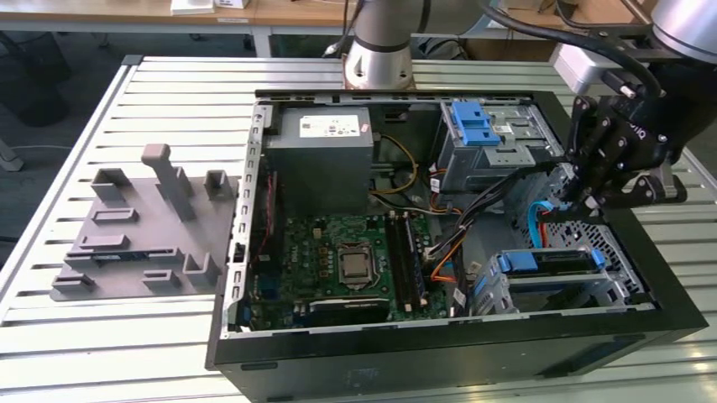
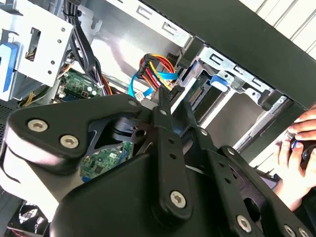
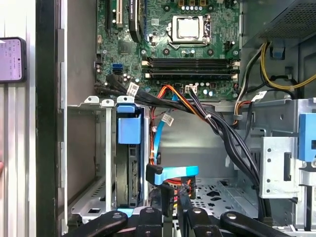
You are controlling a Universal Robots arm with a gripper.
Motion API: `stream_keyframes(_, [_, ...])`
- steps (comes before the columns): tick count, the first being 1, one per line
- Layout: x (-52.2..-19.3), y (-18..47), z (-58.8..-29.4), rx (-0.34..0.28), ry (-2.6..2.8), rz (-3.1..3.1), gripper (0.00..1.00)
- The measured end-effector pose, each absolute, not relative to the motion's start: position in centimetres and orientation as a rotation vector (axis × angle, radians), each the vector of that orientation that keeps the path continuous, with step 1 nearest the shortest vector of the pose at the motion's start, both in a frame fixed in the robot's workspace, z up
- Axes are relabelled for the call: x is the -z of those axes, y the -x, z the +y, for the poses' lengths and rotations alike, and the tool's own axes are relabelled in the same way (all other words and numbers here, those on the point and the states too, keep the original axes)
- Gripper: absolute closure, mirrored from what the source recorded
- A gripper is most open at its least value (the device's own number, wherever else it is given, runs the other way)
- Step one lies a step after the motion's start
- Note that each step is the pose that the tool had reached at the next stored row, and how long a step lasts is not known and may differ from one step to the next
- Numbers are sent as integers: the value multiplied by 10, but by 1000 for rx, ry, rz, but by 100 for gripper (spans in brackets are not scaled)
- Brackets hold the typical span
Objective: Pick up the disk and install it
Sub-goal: 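Insert the first disk wire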
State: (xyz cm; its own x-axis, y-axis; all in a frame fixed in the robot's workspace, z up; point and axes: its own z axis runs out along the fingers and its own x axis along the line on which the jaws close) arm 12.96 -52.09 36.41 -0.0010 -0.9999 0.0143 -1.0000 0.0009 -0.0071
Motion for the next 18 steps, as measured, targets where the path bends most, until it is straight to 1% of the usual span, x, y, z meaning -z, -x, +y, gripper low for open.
stream_keyframes(2, [-362,-129,-520,-27,-2216,-2217,73])
stream_keyframes(10, [-357,-129,-514,-80,-2191,-2192,73])
stream_keyframes(11, [-357,-129,-514,-83,-2189,-2191,74])
stream_keyframes(12, [-357,-129,-514,-86,-2188,-2189,81])
stream_keyframes(14, [-357,-129,-513,-89,-2186,-2188,81])
stream_keyframes(15, [-357,-129,-513,-89,-2186,-2188,84])
stream_keyframes(18, [-356,-130,-514,-77,-2191,-2193,84])
